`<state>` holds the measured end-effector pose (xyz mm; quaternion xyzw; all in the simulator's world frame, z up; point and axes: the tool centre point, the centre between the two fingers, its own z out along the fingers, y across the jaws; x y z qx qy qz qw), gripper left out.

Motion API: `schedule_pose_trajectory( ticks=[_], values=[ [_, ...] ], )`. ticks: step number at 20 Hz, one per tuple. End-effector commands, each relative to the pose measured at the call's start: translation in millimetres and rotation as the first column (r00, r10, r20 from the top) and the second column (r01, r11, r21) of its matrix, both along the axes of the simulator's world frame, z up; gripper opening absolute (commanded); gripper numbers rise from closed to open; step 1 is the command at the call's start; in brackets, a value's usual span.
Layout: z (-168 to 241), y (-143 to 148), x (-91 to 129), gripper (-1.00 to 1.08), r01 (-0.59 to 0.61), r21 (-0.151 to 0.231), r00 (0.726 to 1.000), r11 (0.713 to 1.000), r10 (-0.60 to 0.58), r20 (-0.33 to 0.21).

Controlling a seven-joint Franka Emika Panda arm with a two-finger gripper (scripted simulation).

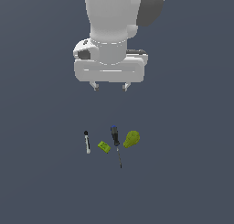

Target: Pick up a designated object from a clutter of objects.

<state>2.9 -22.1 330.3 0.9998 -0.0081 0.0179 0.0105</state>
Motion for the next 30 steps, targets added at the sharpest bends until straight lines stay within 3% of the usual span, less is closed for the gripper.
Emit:
schedule_pose_trajectory(
  ticks=[1, 12, 20, 30],
  values=[
    [0.0, 0.0, 0.0, 1.00, 0.000, 0.000, 1.000, 1.000, 0.000, 0.000],
    [7.7, -36.2, 0.7, 1.00, 0.064, 0.000, 0.998, 0.998, -0.064, 0.005],
    [2.1, -31.4, 3.5, 1.00, 0.087, 0.001, 0.996, 0.996, -0.087, 0.004],
    [-22.8, -18.3, 15.6, 1.00, 0.209, 0.010, 0.978, 0.978, -0.209, 0.002]
  ],
)
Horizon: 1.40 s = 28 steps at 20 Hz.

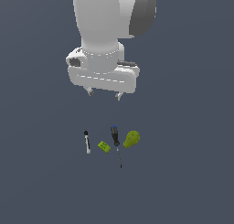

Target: Pick up a designated object from a clutter of objects.

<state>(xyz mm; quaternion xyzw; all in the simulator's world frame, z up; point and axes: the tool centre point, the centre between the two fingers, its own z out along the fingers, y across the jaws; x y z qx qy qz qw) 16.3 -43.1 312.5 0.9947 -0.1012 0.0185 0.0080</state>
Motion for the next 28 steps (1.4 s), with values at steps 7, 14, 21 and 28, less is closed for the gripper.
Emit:
schedule_pose_trajectory(
  ticks=[7, 14, 21, 28],
  values=[
    [-35.1, 18.9, 14.1, 1.00, 0.168, 0.010, 0.986, 0.986, -0.168, -0.004],
    [-67.9, 36.5, 24.3, 1.00, 0.317, 0.018, 0.948, 0.948, -0.317, -0.009],
    [-101.5, 54.3, 31.7, 1.00, 0.460, 0.023, 0.888, 0.888, -0.460, -0.015],
    [-135.7, 72.2, 36.3, 1.00, 0.592, 0.025, 0.806, 0.805, -0.592, -0.022]
  ],
)
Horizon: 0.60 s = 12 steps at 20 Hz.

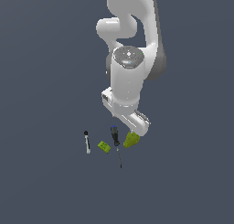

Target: Pick up a designated object from a clutter of objects.

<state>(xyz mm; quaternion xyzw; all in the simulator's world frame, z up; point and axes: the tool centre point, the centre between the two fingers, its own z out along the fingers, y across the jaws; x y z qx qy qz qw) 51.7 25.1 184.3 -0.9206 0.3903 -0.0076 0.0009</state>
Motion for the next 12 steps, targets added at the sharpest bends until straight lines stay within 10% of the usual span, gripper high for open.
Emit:
schedule_pose_trajectory(
  ticks=[1, 12],
  values=[
    [-12.4, 6.4, 1.3, 1.00, 0.057, 0.002, 0.998, 0.998, -0.057, -0.002],
    [-64.5, 32.6, 2.4, 1.00, 0.287, 0.005, 0.958, 0.958, -0.287, -0.010]
  ],
)
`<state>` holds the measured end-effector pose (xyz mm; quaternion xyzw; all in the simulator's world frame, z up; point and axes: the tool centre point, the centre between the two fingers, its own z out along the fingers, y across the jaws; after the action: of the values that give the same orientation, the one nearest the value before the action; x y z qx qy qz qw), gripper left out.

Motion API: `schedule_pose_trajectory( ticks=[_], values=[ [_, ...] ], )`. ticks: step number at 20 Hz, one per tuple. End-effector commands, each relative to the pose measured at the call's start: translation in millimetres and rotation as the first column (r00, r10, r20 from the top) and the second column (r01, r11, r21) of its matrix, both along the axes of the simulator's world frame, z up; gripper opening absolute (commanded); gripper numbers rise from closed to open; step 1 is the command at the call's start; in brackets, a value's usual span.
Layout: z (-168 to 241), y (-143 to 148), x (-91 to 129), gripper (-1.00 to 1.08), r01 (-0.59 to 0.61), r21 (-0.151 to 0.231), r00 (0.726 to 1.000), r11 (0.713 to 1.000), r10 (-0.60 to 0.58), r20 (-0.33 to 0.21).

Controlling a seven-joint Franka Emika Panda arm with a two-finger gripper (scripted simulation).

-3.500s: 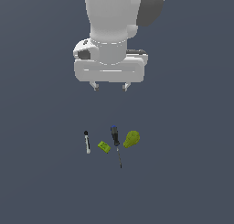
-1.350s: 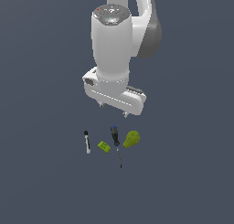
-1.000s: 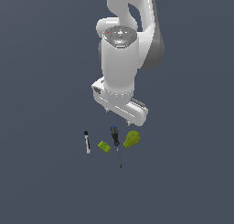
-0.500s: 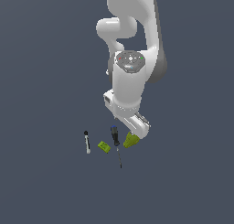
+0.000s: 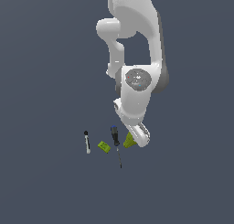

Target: Pick up a designated object from a clutter of objects.

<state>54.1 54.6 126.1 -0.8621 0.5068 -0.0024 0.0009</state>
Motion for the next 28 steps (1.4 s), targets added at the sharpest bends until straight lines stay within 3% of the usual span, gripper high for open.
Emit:
schedule_pose_trajectory(
  ticks=[1, 11, 20, 28],
  values=[
    [-10.1, 4.9, -0.2, 1.00, 0.047, 0.000, 0.999, 0.999, -0.047, -0.001],
    [-33.2, 16.0, -1.8, 1.00, 0.150, 0.001, 0.989, 0.989, -0.150, -0.005],
    [-40.2, 17.0, -2.3, 1.00, 0.155, 0.001, 0.988, 0.988, -0.155, -0.005],
    [-75.6, 17.0, -3.4, 1.00, 0.158, 0.001, 0.987, 0.987, -0.158, -0.005]
  ],
)
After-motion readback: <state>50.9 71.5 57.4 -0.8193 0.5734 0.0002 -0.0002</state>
